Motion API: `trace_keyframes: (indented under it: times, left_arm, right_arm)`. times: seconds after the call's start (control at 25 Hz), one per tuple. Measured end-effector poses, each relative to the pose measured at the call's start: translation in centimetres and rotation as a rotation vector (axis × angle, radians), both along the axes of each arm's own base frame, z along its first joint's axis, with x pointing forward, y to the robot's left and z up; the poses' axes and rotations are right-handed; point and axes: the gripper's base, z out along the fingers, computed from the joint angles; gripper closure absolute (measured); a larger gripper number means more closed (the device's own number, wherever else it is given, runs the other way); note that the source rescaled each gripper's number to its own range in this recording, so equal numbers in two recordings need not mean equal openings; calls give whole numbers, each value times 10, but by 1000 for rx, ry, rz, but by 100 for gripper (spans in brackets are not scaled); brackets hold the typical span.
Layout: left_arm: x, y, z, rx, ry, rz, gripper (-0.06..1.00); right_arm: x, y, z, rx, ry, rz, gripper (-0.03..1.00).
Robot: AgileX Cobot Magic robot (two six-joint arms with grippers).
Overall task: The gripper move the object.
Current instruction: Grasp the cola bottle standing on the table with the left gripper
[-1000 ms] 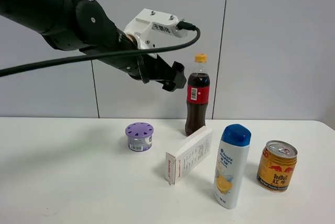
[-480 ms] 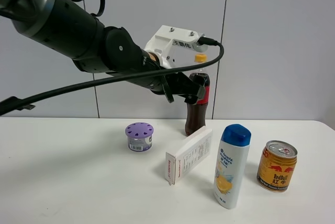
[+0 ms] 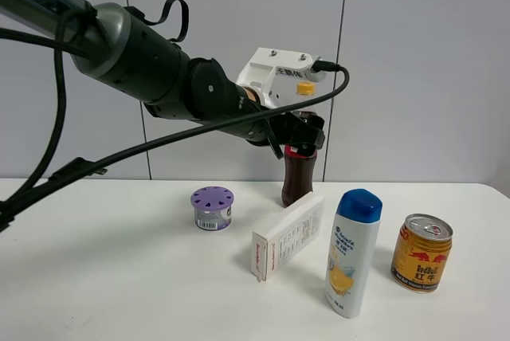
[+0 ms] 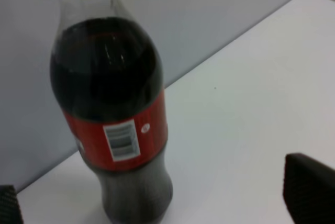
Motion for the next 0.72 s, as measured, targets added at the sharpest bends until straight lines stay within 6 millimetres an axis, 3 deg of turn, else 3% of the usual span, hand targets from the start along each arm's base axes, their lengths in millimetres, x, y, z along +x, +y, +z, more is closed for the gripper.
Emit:
trace_keyframes:
  times: [0.48,0.72]
  left_arm:
    - [22,-17,-23,-12,-8,1,-6]
    - [32,-25,-23,-54,-30,11,-6]
  right_arm:
    - [0,0,0,0,0,0,-3]
    - [0,0,0,0,0,0,-3]
